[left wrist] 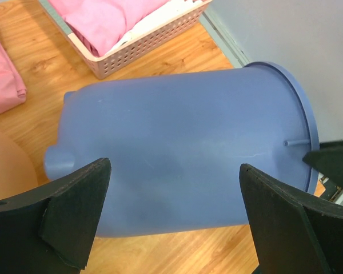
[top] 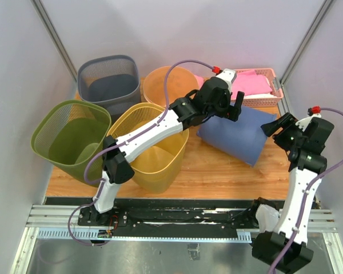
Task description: Turn the large container upside down
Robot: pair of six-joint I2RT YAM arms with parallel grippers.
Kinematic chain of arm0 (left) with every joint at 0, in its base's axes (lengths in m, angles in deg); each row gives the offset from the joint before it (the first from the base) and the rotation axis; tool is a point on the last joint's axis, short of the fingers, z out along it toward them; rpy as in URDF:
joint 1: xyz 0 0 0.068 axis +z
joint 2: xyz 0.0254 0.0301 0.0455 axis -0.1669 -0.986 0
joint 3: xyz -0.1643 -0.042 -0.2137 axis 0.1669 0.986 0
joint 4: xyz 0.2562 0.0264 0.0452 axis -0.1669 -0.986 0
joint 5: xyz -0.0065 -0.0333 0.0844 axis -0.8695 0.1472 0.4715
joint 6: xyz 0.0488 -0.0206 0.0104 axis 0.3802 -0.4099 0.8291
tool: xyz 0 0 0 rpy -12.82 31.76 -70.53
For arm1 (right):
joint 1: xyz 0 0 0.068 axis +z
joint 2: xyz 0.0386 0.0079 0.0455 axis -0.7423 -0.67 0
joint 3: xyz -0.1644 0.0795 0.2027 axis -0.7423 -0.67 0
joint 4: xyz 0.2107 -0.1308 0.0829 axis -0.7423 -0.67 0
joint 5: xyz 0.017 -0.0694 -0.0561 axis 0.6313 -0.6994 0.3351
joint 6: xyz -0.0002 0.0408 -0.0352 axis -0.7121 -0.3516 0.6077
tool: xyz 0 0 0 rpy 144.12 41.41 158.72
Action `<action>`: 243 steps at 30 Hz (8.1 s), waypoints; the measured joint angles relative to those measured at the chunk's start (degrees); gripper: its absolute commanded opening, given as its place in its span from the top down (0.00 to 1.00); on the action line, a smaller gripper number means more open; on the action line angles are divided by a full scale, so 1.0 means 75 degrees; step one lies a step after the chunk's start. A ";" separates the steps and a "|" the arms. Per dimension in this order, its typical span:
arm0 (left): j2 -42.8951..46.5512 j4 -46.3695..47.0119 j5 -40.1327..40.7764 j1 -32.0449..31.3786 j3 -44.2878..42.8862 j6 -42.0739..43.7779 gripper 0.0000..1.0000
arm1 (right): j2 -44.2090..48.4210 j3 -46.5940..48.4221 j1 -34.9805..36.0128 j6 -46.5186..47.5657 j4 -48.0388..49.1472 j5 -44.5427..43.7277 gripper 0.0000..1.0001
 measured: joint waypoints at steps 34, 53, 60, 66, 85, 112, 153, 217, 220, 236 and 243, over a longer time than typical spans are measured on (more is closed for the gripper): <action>-0.0003 -0.0079 -0.0356 0.0653 0.0277 0.0111 0.01 | -0.1212 -0.4433 -0.2396 -0.6956 0.9999 0.4625 1.00; -0.0662 -0.0417 -0.1518 0.1218 0.0154 -0.0216 0.01 | -0.1139 -0.4689 -0.2687 -0.7198 1.0372 0.4692 1.00; -0.0903 -0.0236 -0.2148 0.1224 0.0105 -0.0376 0.01 | -0.1137 -0.4698 -0.2745 -0.7140 1.0372 0.4692 1.00; -0.0720 0.0463 -0.2693 0.1326 0.0641 -0.0431 0.01 | -0.1128 -0.4698 -0.2830 -0.7102 1.0369 0.4663 1.00; 0.0376 0.1950 -0.5269 0.1207 0.1189 -0.1504 0.01 | -0.1003 -0.4966 -0.2530 -0.7224 1.0643 0.4401 0.96; -0.0527 -0.0522 -0.1740 0.1247 -0.0297 -0.0391 0.01 | -0.3471 -0.5563 -0.1953 -0.9672 1.5807 0.3969 1.00; 0.0055 -0.0396 -0.2445 0.1271 -0.0140 -0.0347 0.01 | -0.6586 -0.6936 -0.3421 -0.9340 1.6471 0.4843 0.60; 0.4025 0.0274 -0.1763 0.1084 0.2250 0.0627 0.01 | 0.0466 0.1495 -0.0178 -0.1338 0.1169 0.1550 0.34; 0.4403 0.0204 -0.1306 0.1204 0.2769 0.0571 0.01 | 0.0239 0.1935 0.1498 -0.1043 0.1314 0.1381 0.34; 0.6834 0.0064 0.0519 0.1390 0.4543 0.0166 0.01 | -0.2952 0.2247 0.6709 0.1722 -0.0335 -0.2279 0.27; 0.6819 0.0163 0.0423 0.1396 0.4832 0.0137 0.01 | -0.2815 0.1813 0.6519 0.2110 -0.0236 -0.4765 0.21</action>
